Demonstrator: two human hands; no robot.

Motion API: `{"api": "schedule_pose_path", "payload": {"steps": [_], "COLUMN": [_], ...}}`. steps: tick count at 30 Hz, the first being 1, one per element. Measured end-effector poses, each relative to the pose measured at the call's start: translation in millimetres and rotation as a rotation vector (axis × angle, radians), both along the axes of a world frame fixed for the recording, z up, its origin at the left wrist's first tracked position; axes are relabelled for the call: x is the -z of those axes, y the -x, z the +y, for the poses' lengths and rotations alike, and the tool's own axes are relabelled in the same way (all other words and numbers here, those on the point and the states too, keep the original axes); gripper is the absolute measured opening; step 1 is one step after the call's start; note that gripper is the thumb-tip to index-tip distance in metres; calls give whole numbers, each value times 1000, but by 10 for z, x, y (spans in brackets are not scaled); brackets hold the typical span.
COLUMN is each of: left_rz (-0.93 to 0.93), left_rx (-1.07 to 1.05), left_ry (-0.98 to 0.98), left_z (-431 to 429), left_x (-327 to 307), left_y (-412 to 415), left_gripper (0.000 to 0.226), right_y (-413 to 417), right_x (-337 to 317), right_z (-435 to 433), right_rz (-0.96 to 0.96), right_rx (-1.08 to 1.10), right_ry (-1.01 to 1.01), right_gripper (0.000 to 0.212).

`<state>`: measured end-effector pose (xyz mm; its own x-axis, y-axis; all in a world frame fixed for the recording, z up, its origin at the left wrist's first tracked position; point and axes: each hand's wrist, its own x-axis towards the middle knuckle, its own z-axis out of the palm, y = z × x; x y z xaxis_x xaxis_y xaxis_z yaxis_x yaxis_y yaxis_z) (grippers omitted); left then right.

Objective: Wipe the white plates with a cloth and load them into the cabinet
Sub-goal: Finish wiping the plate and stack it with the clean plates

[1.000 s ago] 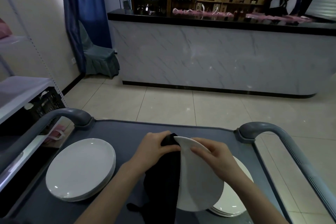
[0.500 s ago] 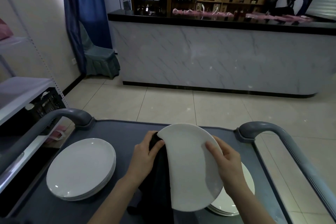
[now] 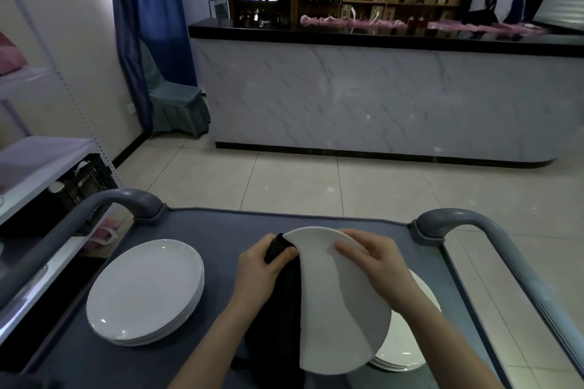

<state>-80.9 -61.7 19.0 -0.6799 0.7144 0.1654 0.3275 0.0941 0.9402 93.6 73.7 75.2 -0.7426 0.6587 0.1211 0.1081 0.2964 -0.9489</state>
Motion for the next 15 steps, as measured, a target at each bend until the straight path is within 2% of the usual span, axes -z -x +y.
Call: {"api": "schedule_pose_path", "payload": {"steps": [3, 4, 6, 9, 11, 13, 15], "left_rz": [-267, -334, -343, -124, 69, 193, 242], "left_rx": [-145, -171, -194, -133, 24, 205, 279], "left_ry": [-59, -69, -76, -68, -19, 40, 52], "left_z": [-72, -87, -113, -121, -77, -1, 59], "left_x": [110, 143, 173, 100, -11, -126, -180], "left_y": [-112, -153, -170, -21, 70, 65, 47], "left_gripper": [9, 7, 7, 13, 21, 23, 20], "right_y": [-25, -30, -67, -140, -100, 49, 168], "right_x": [120, 171, 236, 153, 25, -63, -34], "right_z": [-135, -174, -193, -28, 82, 55, -4], "right_rz": [161, 171, 104, -58, -172, -345, -396], "right_rx": [281, 344, 349, 198, 41, -122, -159], "right_ry": [162, 194, 154, -14, -128, -329, -452], "right_gripper": [21, 22, 23, 18, 17, 9, 29]}}
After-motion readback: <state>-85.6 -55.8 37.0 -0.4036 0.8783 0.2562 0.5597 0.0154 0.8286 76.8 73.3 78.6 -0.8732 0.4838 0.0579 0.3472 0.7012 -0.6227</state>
